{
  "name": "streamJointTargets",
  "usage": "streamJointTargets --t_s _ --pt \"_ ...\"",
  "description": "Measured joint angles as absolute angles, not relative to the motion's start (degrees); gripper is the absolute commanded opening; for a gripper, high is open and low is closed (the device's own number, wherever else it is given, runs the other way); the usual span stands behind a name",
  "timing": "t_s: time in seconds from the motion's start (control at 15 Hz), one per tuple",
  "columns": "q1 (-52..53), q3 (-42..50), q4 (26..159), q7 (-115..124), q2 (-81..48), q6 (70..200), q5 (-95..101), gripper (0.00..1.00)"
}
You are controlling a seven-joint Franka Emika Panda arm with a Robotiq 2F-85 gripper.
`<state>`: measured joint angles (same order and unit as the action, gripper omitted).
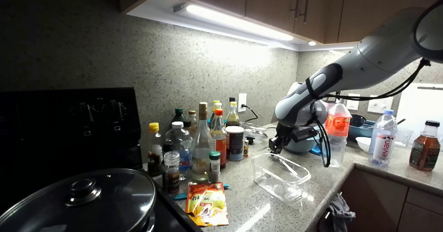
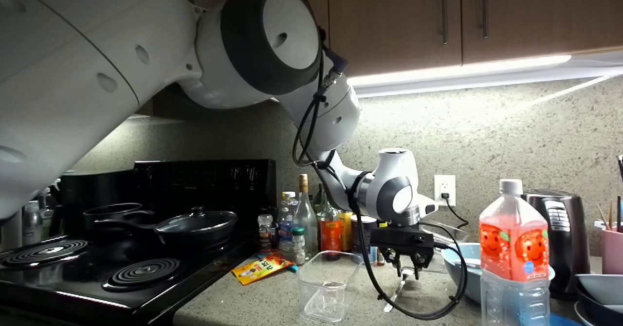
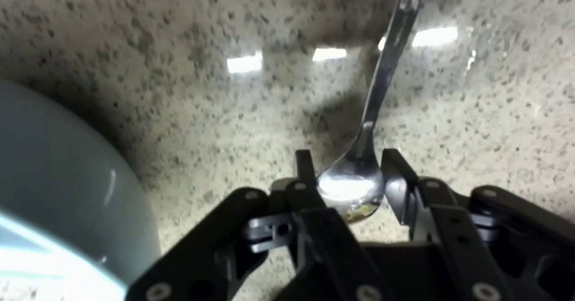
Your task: Put the spoon in the transparent bowl, then remove the spoon out of the bowl, then put the spoon back in the bowl
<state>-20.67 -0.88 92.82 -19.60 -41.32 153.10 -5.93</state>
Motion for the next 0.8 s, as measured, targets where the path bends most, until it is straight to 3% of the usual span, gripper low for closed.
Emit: streamJointTargets --t_s 0.27,0.8 --pt "-20.65 -3.00 99.57 -20.45 -36.96 164.47 -5.75 0.16" --pt "-20.65 -3.90 107.90 -20.45 -31.31 173.07 -4.99 0.16"
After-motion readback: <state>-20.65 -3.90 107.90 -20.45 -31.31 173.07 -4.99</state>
